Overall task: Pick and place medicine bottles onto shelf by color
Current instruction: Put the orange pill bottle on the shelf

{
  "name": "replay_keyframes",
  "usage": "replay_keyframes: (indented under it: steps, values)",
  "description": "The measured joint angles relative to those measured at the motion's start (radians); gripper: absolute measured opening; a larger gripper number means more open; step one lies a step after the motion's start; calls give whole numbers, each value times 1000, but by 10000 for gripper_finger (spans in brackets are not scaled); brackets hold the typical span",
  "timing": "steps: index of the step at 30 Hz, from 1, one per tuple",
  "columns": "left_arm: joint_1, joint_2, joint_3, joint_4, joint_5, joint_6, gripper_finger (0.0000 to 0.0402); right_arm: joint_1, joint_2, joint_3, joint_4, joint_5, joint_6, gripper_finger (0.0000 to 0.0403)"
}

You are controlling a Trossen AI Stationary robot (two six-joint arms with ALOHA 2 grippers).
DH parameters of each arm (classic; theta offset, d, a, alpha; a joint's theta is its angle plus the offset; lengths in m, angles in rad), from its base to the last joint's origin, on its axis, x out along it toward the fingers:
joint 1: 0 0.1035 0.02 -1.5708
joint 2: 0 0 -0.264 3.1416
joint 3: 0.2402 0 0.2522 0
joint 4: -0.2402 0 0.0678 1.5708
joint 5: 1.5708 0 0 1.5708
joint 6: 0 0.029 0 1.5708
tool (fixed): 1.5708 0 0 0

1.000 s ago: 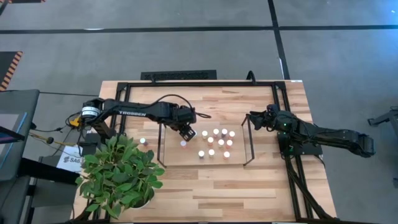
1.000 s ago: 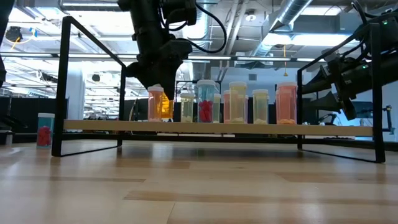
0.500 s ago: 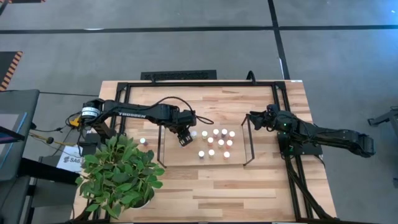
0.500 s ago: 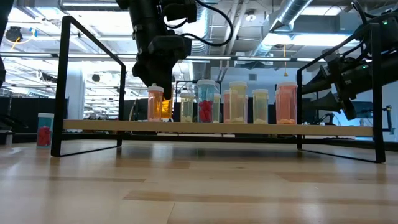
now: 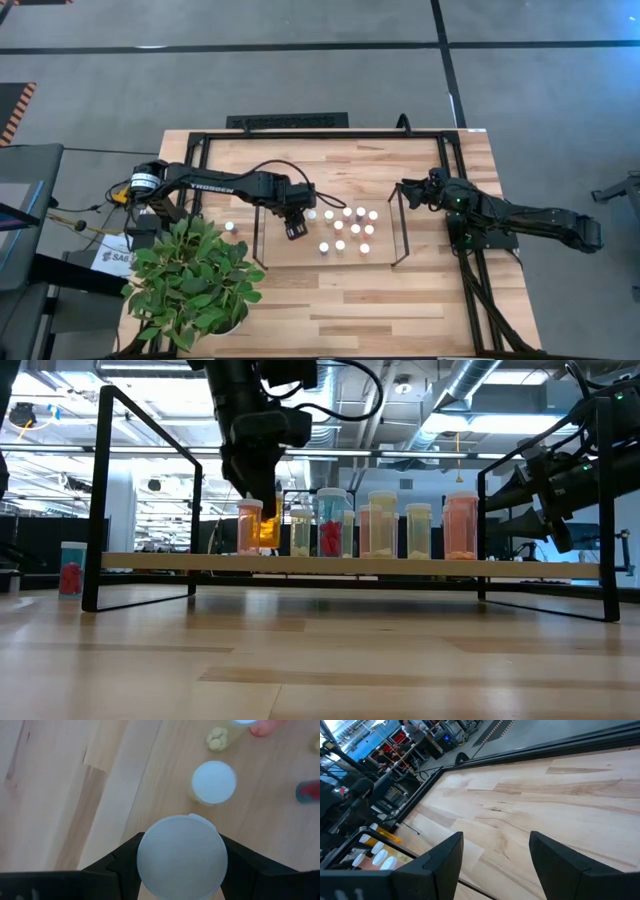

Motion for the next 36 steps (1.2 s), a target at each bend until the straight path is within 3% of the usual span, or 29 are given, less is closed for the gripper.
replay_keyframes:
  steps: [5, 26, 36]
  values:
    - [0, 16, 0, 29, 11, 57, 192, 0, 0, 0, 0, 0, 0, 249]
    - [0, 49, 0, 19, 23, 15, 194, 0, -1, 0, 1, 0, 0, 249]
    - [0, 48, 0, 9, 19, 13, 264, 0, -1, 0, 1, 0, 0, 249]
